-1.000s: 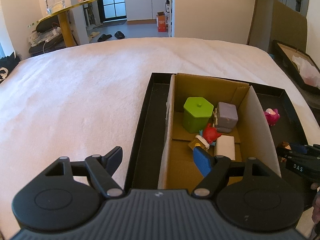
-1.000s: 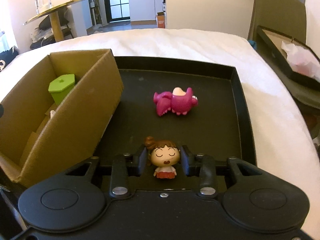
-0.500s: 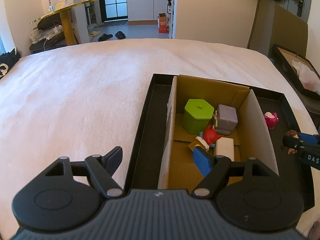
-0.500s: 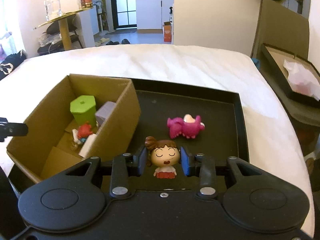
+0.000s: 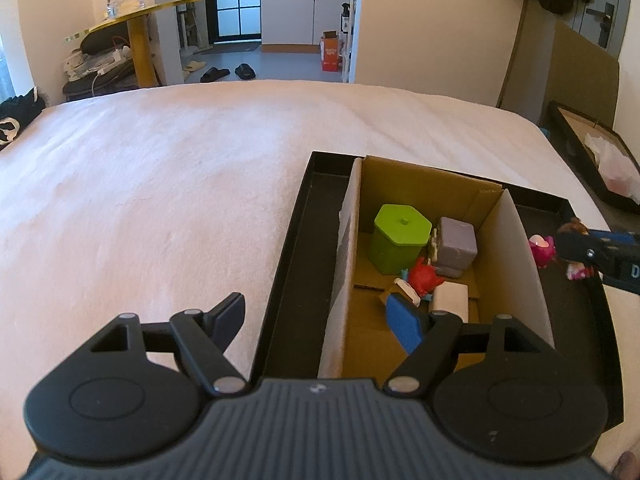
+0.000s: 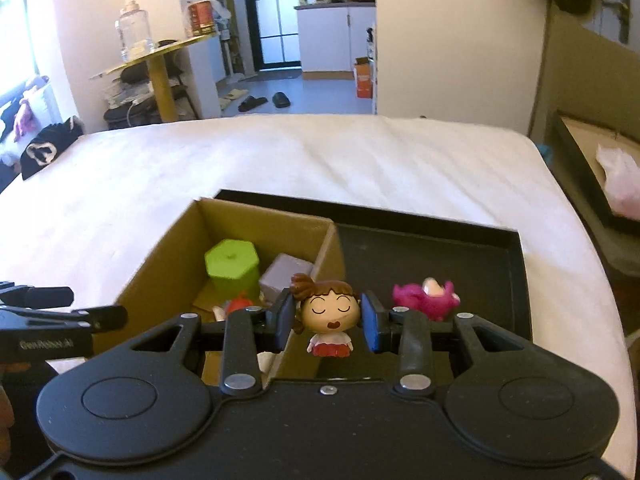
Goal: Organize rigid objects
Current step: 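Lift the doll figurine with the right tool over the box, then open the right tool to release the doll into the box, then move the right tool to the pink figurine and grasp it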
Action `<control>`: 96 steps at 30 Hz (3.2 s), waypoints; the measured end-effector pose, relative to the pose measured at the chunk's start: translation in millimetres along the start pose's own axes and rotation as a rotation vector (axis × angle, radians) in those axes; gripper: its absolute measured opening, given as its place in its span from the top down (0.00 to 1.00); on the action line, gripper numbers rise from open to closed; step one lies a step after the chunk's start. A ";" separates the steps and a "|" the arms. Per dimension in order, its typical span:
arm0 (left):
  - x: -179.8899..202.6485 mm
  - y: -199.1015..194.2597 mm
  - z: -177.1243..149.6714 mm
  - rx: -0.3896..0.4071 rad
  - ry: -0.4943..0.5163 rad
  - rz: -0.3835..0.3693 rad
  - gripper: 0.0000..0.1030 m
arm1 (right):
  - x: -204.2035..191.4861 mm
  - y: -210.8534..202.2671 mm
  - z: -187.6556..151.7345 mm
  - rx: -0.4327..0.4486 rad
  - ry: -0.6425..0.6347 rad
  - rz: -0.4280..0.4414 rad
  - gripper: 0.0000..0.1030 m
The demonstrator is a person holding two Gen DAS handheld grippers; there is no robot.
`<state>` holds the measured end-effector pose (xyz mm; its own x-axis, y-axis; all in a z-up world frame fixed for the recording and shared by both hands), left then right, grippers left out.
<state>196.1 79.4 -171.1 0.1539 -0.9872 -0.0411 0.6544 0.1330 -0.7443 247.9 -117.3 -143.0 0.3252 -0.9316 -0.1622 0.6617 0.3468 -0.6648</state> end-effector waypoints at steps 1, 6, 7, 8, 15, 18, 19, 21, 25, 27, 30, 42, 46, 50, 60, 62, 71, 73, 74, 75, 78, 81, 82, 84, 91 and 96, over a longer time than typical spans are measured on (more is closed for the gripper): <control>-0.5 0.0 -0.3 0.000 -0.003 -0.002 0.26 | -5.2 0.9 2.2 0.001 -0.009 0.006 0.66; -2.7 -1.0 -1.0 0.005 -0.006 -0.018 0.26 | -24.9 4.2 7.9 0.001 -0.035 0.023 0.66; -3.0 -0.8 -1.3 0.004 -0.007 -0.024 0.27 | -28.0 4.6 8.7 0.001 -0.038 0.027 0.66; -2.8 -0.3 -1.4 0.003 -0.008 -0.029 0.28 | -31.5 5.2 9.4 0.000 -0.043 0.031 0.66; -5.1 3.7 -2.8 -0.014 -0.029 -0.074 0.49 | -53.5 15.7 9.4 -0.021 -0.079 0.043 0.66; -4.9 6.6 -4.3 -0.028 -0.036 -0.093 0.68 | -64.6 19.0 9.3 -0.033 -0.085 0.059 0.66; -4.7 7.8 -4.9 -0.033 -0.039 -0.100 0.73 | -68.4 19.5 9.3 -0.035 -0.088 0.063 0.66; -4.4 9.3 -5.9 -0.043 -0.047 -0.119 0.79 | -75.0 21.1 10.3 -0.040 -0.091 0.072 0.66; -4.9 12.1 -8.0 -0.063 -0.066 -0.171 0.89 | -85.9 26.2 12.4 -0.058 -0.085 0.096 0.66; -5.0 13.0 -8.7 -0.071 -0.075 -0.188 0.91 | -90.6 30.0 13.4 -0.069 -0.079 0.107 0.66; -5.4 13.7 -8.4 -0.072 -0.087 -0.200 0.91 | -95.2 35.1 13.2 -0.087 -0.071 0.116 0.66; -8.0 15.1 -7.7 -0.076 -0.106 -0.212 0.91 | -103.8 38.1 17.4 -0.101 -0.013 0.172 0.62; -6.0 15.4 -7.3 -0.076 -0.100 -0.206 0.91 | -92.7 33.5 13.8 -0.104 0.007 0.156 0.62; -5.5 16.5 -7.8 -0.081 -0.100 -0.204 0.91 | -82.9 26.6 11.1 -0.104 0.013 0.145 0.62; -3.3 16.2 -6.2 -0.095 -0.076 -0.190 0.90 | -46.2 5.3 0.7 -0.086 0.064 0.092 0.48; -2.6 15.7 -6.7 -0.093 -0.070 -0.186 0.90 | -39.3 2.9 -1.6 -0.081 0.069 0.083 0.48; 1.3 15.0 -6.3 -0.099 -0.035 -0.143 0.90 | -13.4 -1.3 -10.0 -0.069 0.107 0.072 0.48; 3.9 15.8 -6.1 -0.104 -0.015 -0.127 0.87 | -7.8 -1.3 -11.4 -0.065 0.115 0.071 0.47; 5.4 15.9 -6.5 -0.106 -0.005 -0.123 0.87 | -4.9 -1.4 -12.1 -0.062 0.119 0.070 0.47; 6.7 16.3 -7.0 -0.110 0.005 -0.117 0.87 | -1.5 -1.0 -12.8 -0.060 0.125 0.067 0.46; 8.2 17.7 -7.8 -0.122 0.023 -0.091 0.85 | 7.4 0.8 -15.9 -0.058 0.134 0.057 0.46; 11.4 19.2 -7.3 -0.131 0.046 -0.077 0.78 | 17.5 3.0 -19.5 -0.052 0.139 0.042 0.43; 12.8 19.7 -7.2 -0.134 0.057 -0.072 0.72 | 21.3 3.9 -20.1 -0.048 0.143 0.039 0.41; 15.1 20.2 -6.3 -0.137 0.074 -0.059 0.62 | 27.5 6.1 -21.2 -0.041 0.145 0.035 0.40; 22.3 24.3 -3.1 -0.157 0.122 -0.006 0.42 | 53.1 22.5 -24.0 -0.026 0.168 0.022 0.29; 21.0 28.0 0.3 -0.166 0.104 0.046 0.33 | 69.6 33.8 -27.4 0.001 0.175 0.007 0.19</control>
<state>217.8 62.4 -192.6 0.0982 -0.9853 -0.1400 0.5160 0.1707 -0.8394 274.5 -173.4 -196.8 0.2074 -0.9338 -0.2916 0.6604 0.3536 -0.6624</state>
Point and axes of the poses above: each gripper's, at about its wrist camera, not at the fingertips, and y roughly the way its jaws point, x to its right, z to its top, the point moved 7 cm from there along y, roughly the way its jaws point, and after that the axes turned 6 degrees about y, right-handed, at the moved point
